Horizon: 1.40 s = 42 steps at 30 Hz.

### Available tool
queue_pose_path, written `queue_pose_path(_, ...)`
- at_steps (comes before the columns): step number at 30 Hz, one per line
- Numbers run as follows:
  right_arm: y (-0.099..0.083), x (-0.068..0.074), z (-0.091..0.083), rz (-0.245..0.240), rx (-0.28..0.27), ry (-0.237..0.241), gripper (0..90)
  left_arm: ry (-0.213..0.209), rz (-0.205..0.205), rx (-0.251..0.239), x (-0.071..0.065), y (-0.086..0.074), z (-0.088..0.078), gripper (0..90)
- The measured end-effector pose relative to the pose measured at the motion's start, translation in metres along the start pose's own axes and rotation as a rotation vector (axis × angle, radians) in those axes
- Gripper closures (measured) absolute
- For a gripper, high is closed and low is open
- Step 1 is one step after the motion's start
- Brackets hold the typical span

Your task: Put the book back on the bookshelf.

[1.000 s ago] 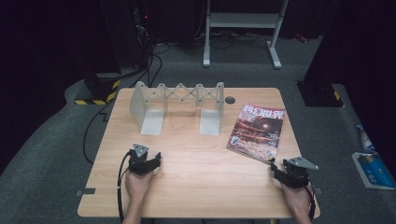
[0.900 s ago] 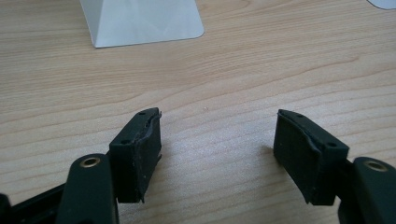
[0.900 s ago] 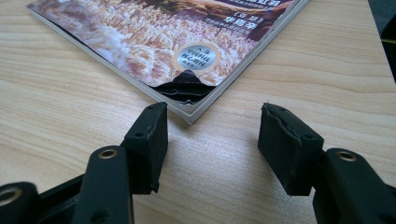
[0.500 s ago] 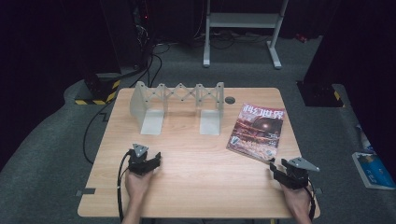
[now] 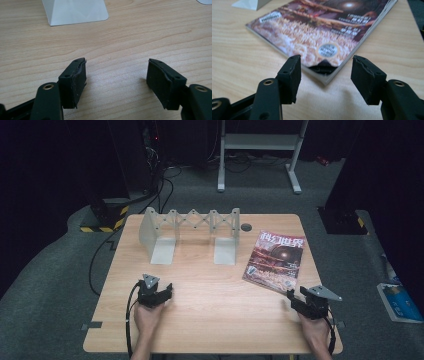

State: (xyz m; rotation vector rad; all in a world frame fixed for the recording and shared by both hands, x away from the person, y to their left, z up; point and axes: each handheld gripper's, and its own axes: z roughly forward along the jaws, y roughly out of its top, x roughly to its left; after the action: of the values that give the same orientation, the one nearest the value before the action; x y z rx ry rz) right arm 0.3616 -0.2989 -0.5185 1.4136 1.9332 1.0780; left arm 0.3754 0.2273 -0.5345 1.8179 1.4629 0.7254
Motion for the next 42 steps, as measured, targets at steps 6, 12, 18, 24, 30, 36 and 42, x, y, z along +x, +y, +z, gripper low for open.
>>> queue_pose_path(6, 0.012, -0.001, 0.005, -0.019, -0.007, -0.017, 39.4, 0.000, -0.001, 0.000, 0.000, 0.000, 0.000, 32.2)
queue_pose_path(12, 0.021, -0.004, 0.011, 0.015, 0.020, -0.009, 38.1, 0.001, 0.000, 0.000, 0.000, 0.000, 0.000, 32.1)
queue_pose_path(18, 0.032, -0.005, 0.021, 0.045, 0.027, -0.007, 36.8, 0.001, -0.001, -0.001, 0.000, 0.000, 0.000, 32.1)
queue_pose_path(24, 0.041, -0.001, 0.037, 0.067, 0.065, -0.035, 34.8, 0.000, -0.001, 0.000, 0.000, 0.000, 0.000, 32.0)
queue_pose_path(30, 0.047, 0.001, 0.049, 0.059, 0.094, -0.059, 33.0, 0.001, -0.001, 0.000, 0.000, 0.000, 0.000, 32.1)
queue_pose_path(36, 0.053, 0.003, 0.064, 0.035, 0.129, -0.090, 32.0, 0.000, -0.002, 0.000, 0.000, 0.000, 0.000, 32.3)
queue_pose_path(42, 0.053, -0.004, 0.069, 0.078, 0.122, -0.106, 31.1, -0.003, 0.002, -0.003, 0.000, 0.000, 0.000, 34.2)
